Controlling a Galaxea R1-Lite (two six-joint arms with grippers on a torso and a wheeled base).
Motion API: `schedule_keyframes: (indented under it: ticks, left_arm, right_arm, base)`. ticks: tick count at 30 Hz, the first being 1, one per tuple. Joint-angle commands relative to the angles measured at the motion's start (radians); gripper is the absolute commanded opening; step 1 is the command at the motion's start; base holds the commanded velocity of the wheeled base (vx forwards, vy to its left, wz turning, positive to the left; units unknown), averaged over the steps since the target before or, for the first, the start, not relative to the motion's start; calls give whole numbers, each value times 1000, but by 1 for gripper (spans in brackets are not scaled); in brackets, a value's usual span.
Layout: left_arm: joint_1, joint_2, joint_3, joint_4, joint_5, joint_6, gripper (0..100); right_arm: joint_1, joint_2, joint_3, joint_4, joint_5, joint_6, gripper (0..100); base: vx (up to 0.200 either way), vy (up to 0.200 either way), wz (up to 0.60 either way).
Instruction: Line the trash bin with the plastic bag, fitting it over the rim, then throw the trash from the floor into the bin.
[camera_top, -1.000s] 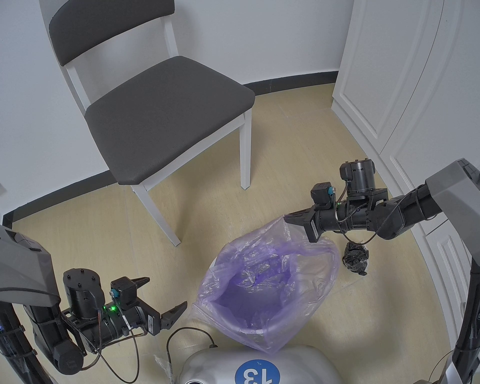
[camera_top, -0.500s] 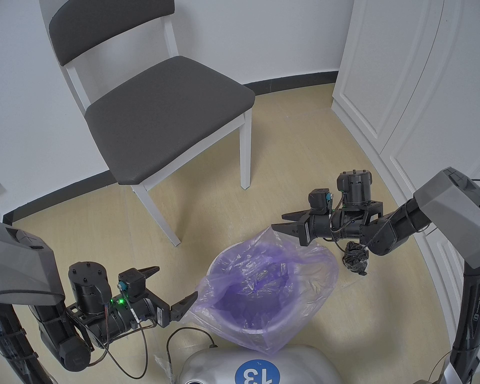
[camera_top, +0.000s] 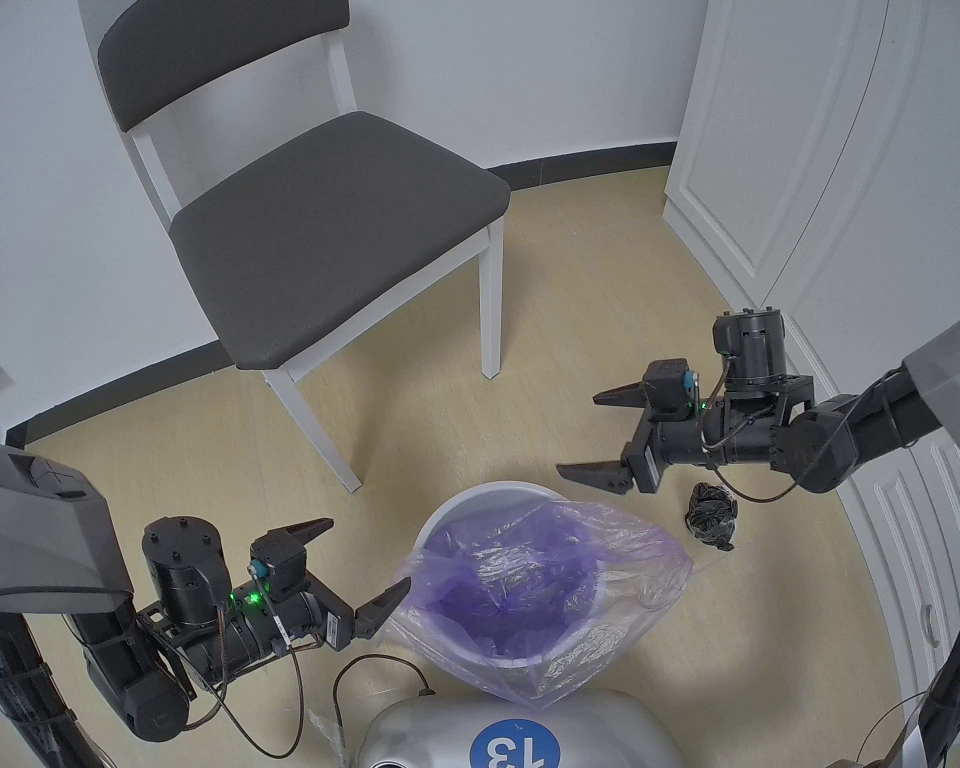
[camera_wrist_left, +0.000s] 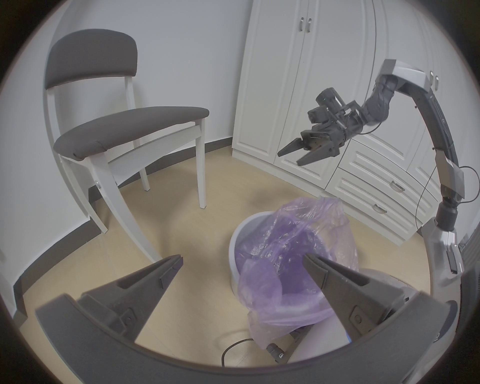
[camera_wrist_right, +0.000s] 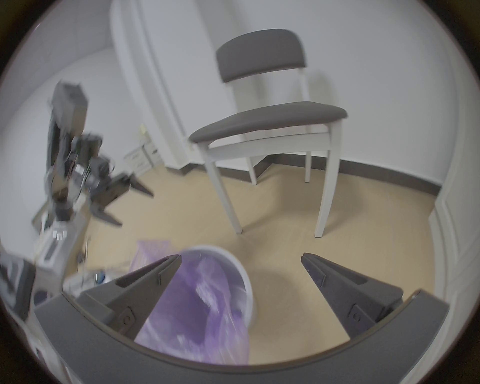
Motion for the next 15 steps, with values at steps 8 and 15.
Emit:
schedule_keyframes:
  ticks: [8, 15]
  left_arm:
    - [-77, 25, -8, 115, -1, 64, 100]
    - [-71, 16, 13, 107, 1, 62, 100]
  right_arm:
    - [-17, -173, 261, 175, -167, -336, 100]
    - [-9, -179, 336, 172, -174, -368, 100]
  base:
    - [0, 0, 0]
    - [0, 0, 0]
